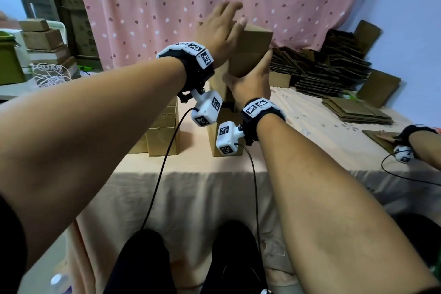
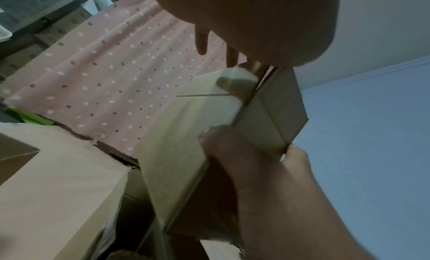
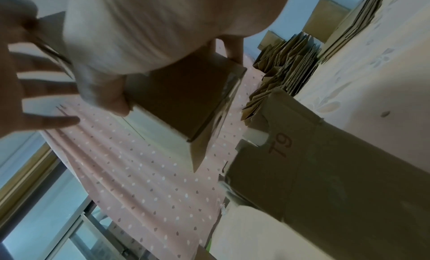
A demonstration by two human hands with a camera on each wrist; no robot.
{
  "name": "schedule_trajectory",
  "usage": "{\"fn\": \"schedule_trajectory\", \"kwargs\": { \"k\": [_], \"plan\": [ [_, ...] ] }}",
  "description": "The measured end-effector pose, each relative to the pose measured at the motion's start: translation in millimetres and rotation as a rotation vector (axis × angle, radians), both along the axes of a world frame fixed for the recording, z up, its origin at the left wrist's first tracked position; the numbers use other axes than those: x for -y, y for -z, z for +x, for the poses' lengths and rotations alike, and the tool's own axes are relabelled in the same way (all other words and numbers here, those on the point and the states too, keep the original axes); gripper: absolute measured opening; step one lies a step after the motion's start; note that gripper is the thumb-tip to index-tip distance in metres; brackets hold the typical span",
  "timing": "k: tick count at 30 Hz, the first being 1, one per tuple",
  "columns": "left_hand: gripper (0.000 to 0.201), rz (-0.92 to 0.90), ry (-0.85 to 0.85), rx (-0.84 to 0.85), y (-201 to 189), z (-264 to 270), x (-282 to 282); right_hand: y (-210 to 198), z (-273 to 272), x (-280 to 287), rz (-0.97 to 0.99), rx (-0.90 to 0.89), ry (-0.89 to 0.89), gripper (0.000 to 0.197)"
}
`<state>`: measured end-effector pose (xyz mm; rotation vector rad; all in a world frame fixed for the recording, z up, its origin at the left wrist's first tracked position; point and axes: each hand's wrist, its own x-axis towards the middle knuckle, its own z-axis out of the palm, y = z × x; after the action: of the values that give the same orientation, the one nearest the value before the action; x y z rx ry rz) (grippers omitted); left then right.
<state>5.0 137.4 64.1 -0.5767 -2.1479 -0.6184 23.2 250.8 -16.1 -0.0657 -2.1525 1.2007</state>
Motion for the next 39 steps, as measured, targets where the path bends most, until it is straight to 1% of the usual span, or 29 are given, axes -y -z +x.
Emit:
{"fn": "schedule_trajectory", "kwargs": {
  "k": [3,5,6,8,10,12,14,17,20,22,25,28,31,34,36,39],
  "plan": [
    [0.056,0.19,-0.044,-0.012,10.1,-4.7,5.6,-8.5,-2.0,-2.3,-0.009,0.047,0.043,0.129],
    [0.052,0.251,-0.118,0.064,17.7,-6.6,9.3,-10.7,-2.4,-5.5,-0.062,0.071,0.07,0.127],
    [0.05,0.26,-0.159,0.152,22.7,-7.4,12.7,-10.5,-1.7,-6.6,-0.087,0.076,0.081,0.124],
    [0.046,0.25,-0.246,0.41,37.4,-14.3,22.1,-8.9,-0.9,-7.9,-0.106,0.066,0.114,0.123],
    [0.041,0.24,-0.254,0.631,53.6,-15.0,28.2,-7.8,-1.3,-9.9,-0.114,0.06,0.143,0.12],
    [0.044,0.253,-0.209,0.749,68.2,-19.1,29.1,-7.4,-3.0,-14.0,-0.128,0.059,0.169,0.117],
    [0.046,0.217,-0.201,0.808,79.2,-18.5,25.5,-6.2,-4.1,-19.6,-0.115,0.073,0.193,0.114],
    [0.048,0.142,-0.179,0.847,90.9,-9.7,17.9,-2.8,-4.8,-30.2,-0.128,0.088,0.22,0.109],
    [0.038,0.153,-0.156,0.909,102.0,-8.4,13.6,1.8,-6.5,-37.5,-0.15,0.1,0.218,0.096],
    [0.033,0.171,-0.156,0.907,106.3,-6.8,11.3,2.9,-7.5,-36.8,-0.147,0.094,0.209,0.09],
    [0.027,0.225,-0.165,0.902,107.7,-3.8,8.3,3.4,-7.8,-32.8,-0.154,0.096,0.202,0.097],
    [0.025,0.266,-0.141,0.931,106.6,-2.7,6.0,6.3,-6.4,-30.1,-0.147,0.112,0.195,0.106],
    [0.027,0.262,-0.149,0.922,109.4,-5.4,9.1,11.0,-5.5,-26.9,-0.102,0.142,0.178,0.115],
    [0.022,0.232,-0.156,0.909,114.0,-9.8,12.6,12.6,-6.5,-22.2,-0.079,0.151,0.173,0.118],
    [0.017,0.182,-0.201,0.85,114.6,-11.5,12.5,12.2,-8.1,-18.4,-0.065,0.154,0.173,0.118],
    [0.011,0.054,-0.235,0.68,116.6,-12.9,13.8,12.0,-10.7,-11.4,-0.031,0.149,0.181,0.119]
  ]
}}
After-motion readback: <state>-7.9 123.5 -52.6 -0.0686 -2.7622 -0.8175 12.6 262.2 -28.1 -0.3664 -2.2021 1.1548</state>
